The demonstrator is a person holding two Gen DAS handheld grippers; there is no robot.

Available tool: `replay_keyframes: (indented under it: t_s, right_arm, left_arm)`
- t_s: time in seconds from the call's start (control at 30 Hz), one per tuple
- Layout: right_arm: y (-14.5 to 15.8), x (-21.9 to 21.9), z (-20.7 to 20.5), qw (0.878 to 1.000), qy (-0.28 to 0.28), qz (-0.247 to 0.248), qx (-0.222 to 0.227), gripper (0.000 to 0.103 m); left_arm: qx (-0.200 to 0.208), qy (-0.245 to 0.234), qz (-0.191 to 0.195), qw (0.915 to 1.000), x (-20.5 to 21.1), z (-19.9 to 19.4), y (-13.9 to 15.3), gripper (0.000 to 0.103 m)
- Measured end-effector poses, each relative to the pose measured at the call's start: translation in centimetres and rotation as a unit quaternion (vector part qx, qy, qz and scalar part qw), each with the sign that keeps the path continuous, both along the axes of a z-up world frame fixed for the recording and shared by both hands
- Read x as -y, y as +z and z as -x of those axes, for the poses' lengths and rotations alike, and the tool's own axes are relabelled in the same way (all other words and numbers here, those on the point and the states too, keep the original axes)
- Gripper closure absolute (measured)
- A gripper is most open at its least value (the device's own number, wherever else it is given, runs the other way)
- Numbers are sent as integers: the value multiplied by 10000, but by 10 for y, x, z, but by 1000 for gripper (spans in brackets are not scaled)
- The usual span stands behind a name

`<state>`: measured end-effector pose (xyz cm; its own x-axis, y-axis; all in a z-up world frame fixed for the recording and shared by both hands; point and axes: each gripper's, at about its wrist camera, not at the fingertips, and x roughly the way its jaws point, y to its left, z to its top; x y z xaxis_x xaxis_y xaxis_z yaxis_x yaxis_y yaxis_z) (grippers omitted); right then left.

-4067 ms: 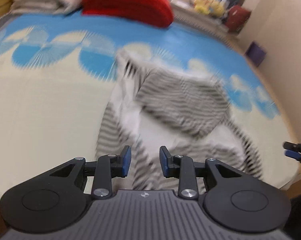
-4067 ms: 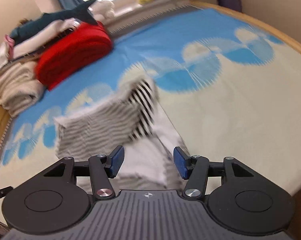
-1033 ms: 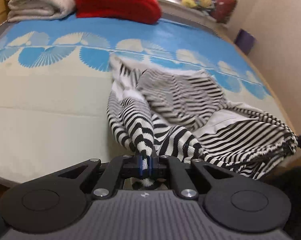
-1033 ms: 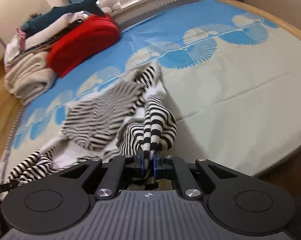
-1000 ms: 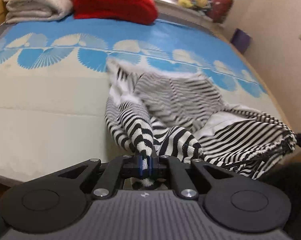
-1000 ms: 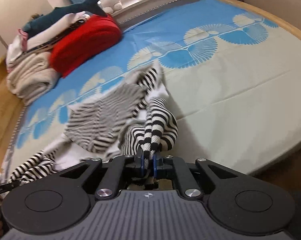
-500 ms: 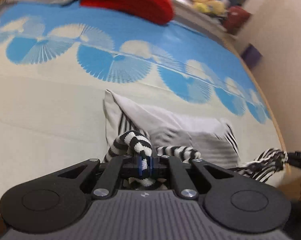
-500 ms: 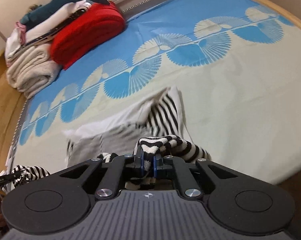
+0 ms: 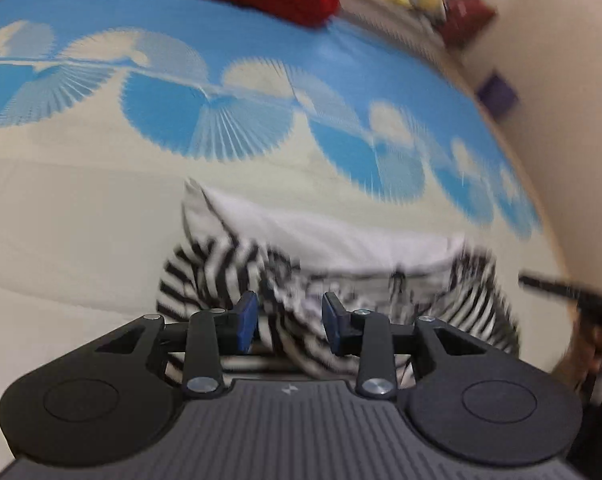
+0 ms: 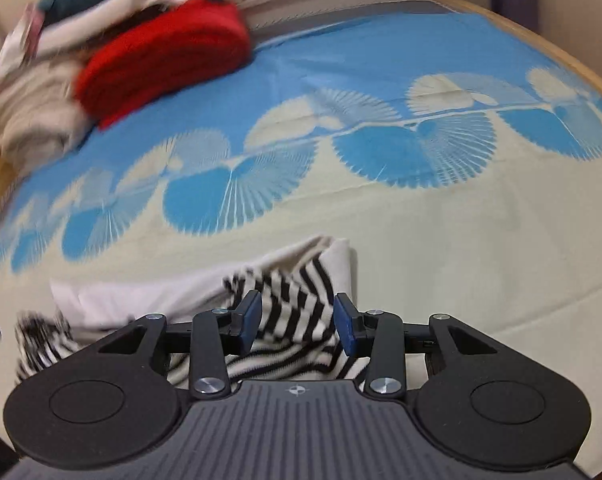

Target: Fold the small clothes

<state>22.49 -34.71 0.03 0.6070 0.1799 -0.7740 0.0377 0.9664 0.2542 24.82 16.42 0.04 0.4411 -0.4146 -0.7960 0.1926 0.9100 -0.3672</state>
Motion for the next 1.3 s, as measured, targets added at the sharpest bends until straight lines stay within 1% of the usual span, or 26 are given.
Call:
replay_keyframes:
  t_s: [0.03,0.1,0.13,0.17,0.23,0.33,0.37,0.47,0.5,0.53,0.57,0.6,0.63,0.7,0.77,0.87,0.93,1.0,1.03,1.1,1.13,1.17,1.2,1.23,1.27,1.3]
  right_arm:
    - [-5,-5,-1,9999,97,53,-77,62]
    - [-10,-15,-3,9994,266,216,-104,61]
    - [-12,-21,-5,9987,382,309,-99,60]
    - [-16,-29,-7,9978,523,409,-91,59]
    - [-19,-43,-8,9955,726,616,-16,52]
    - [-26,-61,-13,9910,996,885,108,50]
    - [-28,-66,-13,9889,1077,1009,148,50]
    - [-40,-76,-20,9823,1250,1397,64,52]
    - [-43,-80,-23,9793,1287,1562,71,56]
    - [-44,-81,-24,9780,1290,1635,117,65]
    - [-44,-82,-27,9774,1308,1656,141,70]
    - [-44,-81,-30,9776,1308,1639,157,89]
    - [-44,-81,-32,9782,1278,1625,174,100]
    - [-39,-77,-38,9806,1146,1553,334,101]
    - [-20,-68,-41,9830,646,1462,899,101]
    - [1,-47,-45,9833,-143,1005,1508,101]
    - [4,-45,-49,9811,-350,982,1629,101]
    - [-1,-49,-59,9813,-446,1075,1535,101]
    - [-4,-52,-65,9826,-496,1082,1425,101]
    - [-15,-56,-78,9860,-572,1076,1140,99]
    - [-24,-58,-86,9894,-544,1011,892,95]
    - [-31,-59,-92,9916,-522,988,656,92]
    - [-40,-61,-97,9933,-469,995,353,74]
    - [-48,-63,-100,9942,-393,993,109,59]
    - [-52,-63,-99,9947,-336,968,0,59]
    - [-50,-61,-96,9949,-355,946,43,59]
  left_arm:
    - [15,-147,-238,9996,6,5,-3,62]
    - [42,-385,-618,9973,16,8,-8,52]
    - [-36,-479,-653,9967,19,8,-11,44]
    - [-146,-553,-566,9968,20,8,-16,41]
    - [-219,-579,-483,9969,21,8,-23,41]
    - [-233,-510,-407,9976,22,6,-30,44]
    - [-271,-498,-347,9978,22,3,-33,45]
    - [-313,-539,-355,9974,30,-5,-40,70]
    - [-316,-537,-392,9973,33,-8,-42,73]
    - [-304,-526,-412,9973,36,-11,-44,79]
    - [-281,-507,-403,9975,38,-15,-45,86]
    - [-248,-470,-384,9978,39,-18,-46,89]
    - [-202,-416,-349,9983,40,-23,-46,93]
    - [-56,-283,-290,9992,41,-31,-43,96]
    - [209,13,-187,9996,39,-40,-35,97]
    - [649,481,258,9964,33,-51,-20,97]
    - [898,622,263,9937,39,-58,-14,97]
    - [986,722,119,9924,47,-65,-13,97]
    - [945,779,57,9925,51,-70,-15,97]
    - [707,891,-9,9935,56,-82,-22,96]
    - [572,906,5,9942,56,-87,-27,94]
    - [414,898,15,9951,57,-92,-31,84]
    - [236,815,29,9964,55,-95,-37,77]
    - [79,713,27,9974,53,-96,-40,68]
    - [77,673,13,9977,48,-94,-40,68]
    - [206,735,5,9971,40,-91,-36,68]
